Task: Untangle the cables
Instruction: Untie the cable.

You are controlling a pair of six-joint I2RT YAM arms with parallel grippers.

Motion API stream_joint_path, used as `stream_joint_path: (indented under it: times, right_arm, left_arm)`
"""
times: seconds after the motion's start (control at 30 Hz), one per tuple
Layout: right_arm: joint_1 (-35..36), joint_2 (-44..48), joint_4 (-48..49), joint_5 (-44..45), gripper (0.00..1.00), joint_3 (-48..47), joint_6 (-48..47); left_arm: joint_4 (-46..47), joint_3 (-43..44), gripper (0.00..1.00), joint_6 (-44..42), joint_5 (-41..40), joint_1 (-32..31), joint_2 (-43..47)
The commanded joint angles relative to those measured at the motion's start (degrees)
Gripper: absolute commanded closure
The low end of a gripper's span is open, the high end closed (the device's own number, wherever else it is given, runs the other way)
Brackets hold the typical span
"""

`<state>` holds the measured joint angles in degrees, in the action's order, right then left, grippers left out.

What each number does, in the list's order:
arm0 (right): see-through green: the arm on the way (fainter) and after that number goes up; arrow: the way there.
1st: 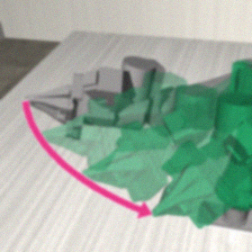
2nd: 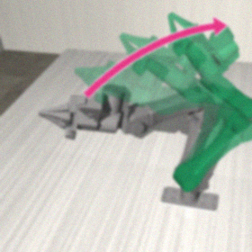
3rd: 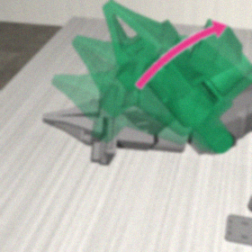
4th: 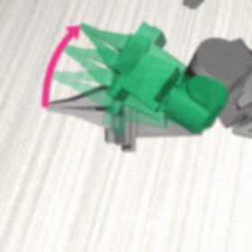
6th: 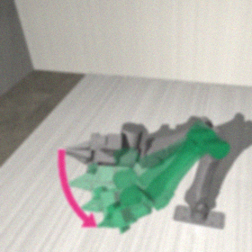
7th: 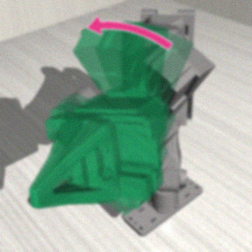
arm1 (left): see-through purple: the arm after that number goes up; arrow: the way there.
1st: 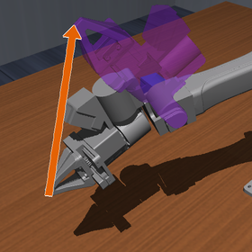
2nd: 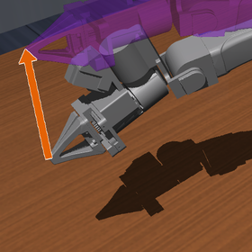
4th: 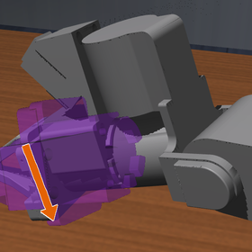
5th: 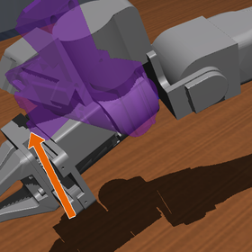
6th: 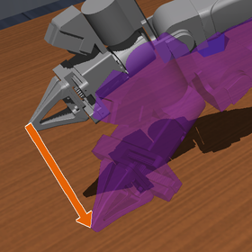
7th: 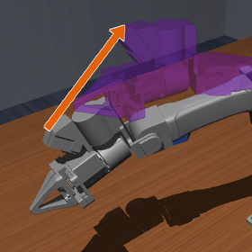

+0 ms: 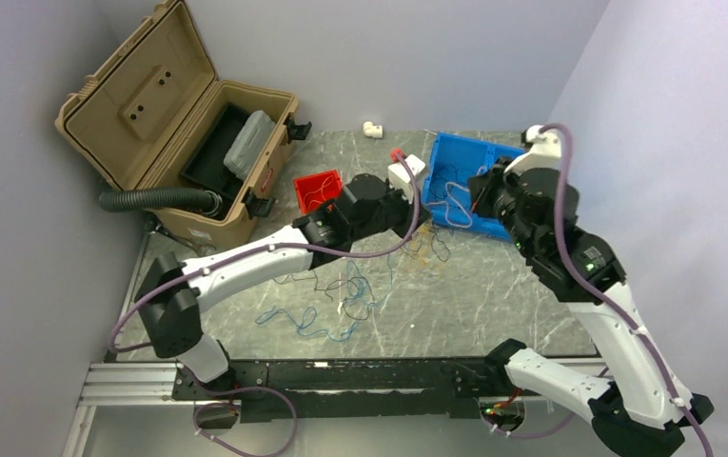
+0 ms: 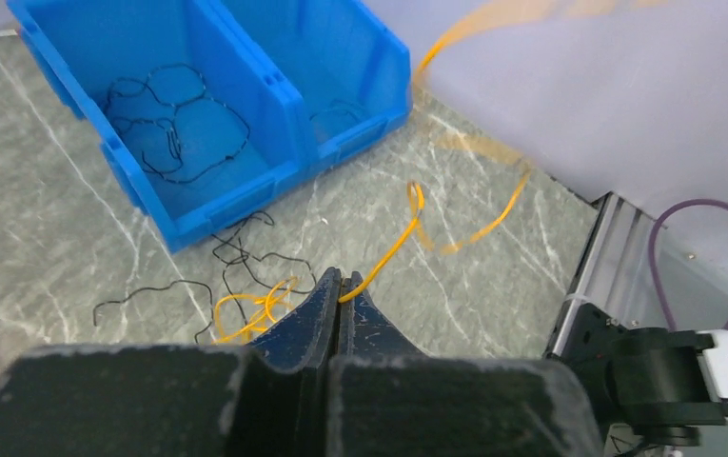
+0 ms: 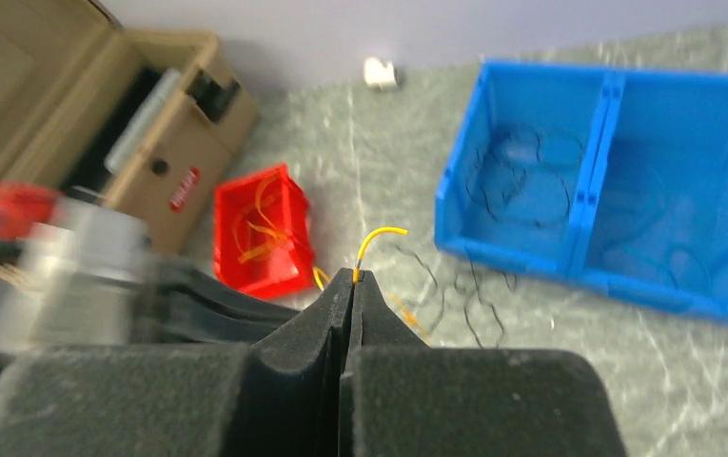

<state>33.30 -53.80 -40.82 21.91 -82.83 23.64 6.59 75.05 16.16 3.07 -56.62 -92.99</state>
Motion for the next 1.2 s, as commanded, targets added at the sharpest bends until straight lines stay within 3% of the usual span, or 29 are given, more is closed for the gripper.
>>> stream_joint_path:
  times: [0.0,0.1,0.17,0.3,0.4,0.8,1.17]
  right_arm:
    - [-0.1,3.4,2.3,0.4,1.0,8.6,2.9]
    - [-0.1,7.7,5.2,-3.0,0.98,15.4,2.3]
    - [0.0,10.5,6.7,-5.6,0.89,19.0,0.9]
    - [0.0,15.7,9.1,-13.1,0.45,24.0,-3.3]
    - [0.0,18.7,10.8,-16.9,0.34,27.8,-6.0]
    - [0.0,17.9,26.7,-26.7,0.24,38.0,-9.4]
    - [0.0,13.2,31.2,-24.2,0.21,42.5,-8.0]
  left_arm:
    - [-10.6,6.5,1.0,-2.8,-1.5,0.2,5.7]
    - [-14.7,9.3,1.0,-2.9,-0.9,0.8,6.6]
    - [-17.0,11.0,1.0,-2.4,1.3,1.5,6.6]
    - [-20.6,14.2,1.0,-1.7,6.0,2.8,6.0]
    - [-22.4,15.6,1.0,-2.1,6.9,2.9,6.4]
    - [-23.8,15.4,1.0,-1.8,12.1,3.0,8.9]
    - [-23.6,16.0,1.0,-1.1,12.3,3.0,10.2]
